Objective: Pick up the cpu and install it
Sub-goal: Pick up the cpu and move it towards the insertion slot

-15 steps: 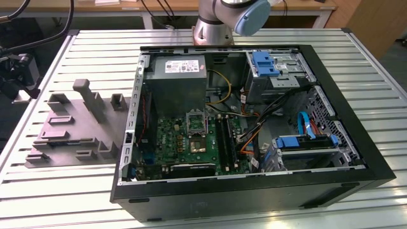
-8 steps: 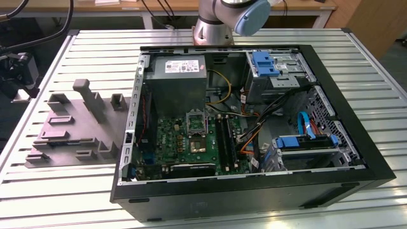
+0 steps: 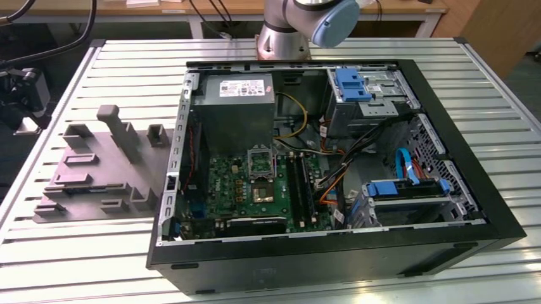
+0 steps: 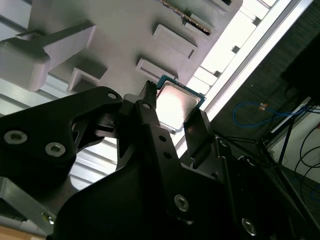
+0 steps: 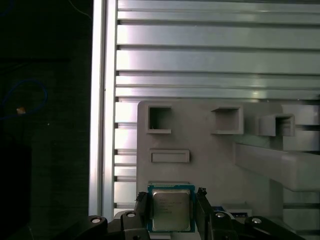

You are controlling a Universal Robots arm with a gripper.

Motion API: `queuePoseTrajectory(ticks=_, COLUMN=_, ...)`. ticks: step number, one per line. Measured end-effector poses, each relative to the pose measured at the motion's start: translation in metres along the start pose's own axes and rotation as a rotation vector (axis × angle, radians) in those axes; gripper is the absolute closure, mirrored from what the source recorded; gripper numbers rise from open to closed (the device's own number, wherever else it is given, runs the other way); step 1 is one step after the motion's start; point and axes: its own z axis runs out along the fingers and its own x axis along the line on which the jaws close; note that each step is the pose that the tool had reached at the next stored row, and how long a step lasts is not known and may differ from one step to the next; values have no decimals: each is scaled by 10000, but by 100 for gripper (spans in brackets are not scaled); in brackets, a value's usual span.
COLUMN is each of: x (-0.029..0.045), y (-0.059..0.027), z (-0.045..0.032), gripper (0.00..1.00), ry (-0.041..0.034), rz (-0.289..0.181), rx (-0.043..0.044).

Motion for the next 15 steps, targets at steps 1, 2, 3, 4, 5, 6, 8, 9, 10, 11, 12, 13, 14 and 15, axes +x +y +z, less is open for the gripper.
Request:
queuePoseTrajectory(ticks=1, x=0, y=0, z=-4, gripper=53, ry=-1, rz=0, rx=-1)
queuePoseTrajectory(ticks=2, x=0, y=0, z=-8, gripper=53, ry=-1, rz=0, rx=0)
queuePoseTrajectory(ticks=3, x=0, y=0, z=-13, gripper=53, ry=0, rz=0, rx=0)
queuePoseTrajectory(ticks=4, x=-1, y=1, z=-18, gripper=53, ry=0, rz=0, rx=0)
queuePoseTrajectory(ticks=5, x=-1, y=1, z=-20, gripper=53, ry=-2, rz=-1, rx=-1)
queuePoseTrajectory(ticks=6, x=-1, y=1, z=-21, gripper=53, ry=-3, rz=0, rx=-2)
queuePoseTrajectory(ticks=8, x=-1, y=1, z=-23, gripper=53, ry=-1, rz=-1, rx=0)
queuePoseTrajectory(ticks=9, x=-1, y=1, z=-24, gripper=53, ry=0, rz=0, rx=0)
queuePoseTrajectory(ticks=10, x=-1, y=1, z=-24, gripper=53, ry=0, rz=-1, rx=0)
queuePoseTrajectory(ticks=11, x=0, y=1, z=-24, gripper=53, ry=-1, rz=0, rx=-1)
queuePoseTrajectory(ticks=12, x=-1, y=1, z=-25, gripper=53, ry=0, rz=-1, rx=0)
queuePoseTrajectory(ticks=13, x=-1, y=1, z=-26, gripper=53, ry=0, rz=0, rx=0)
queuePoseTrajectory(ticks=14, x=0, y=2, z=-34, gripper=53, ry=0, rz=0, rx=0)
queuePoseTrajectory(ticks=15, x=-1, y=2, z=-36, gripper=53, ry=-1, rz=0, rx=0)
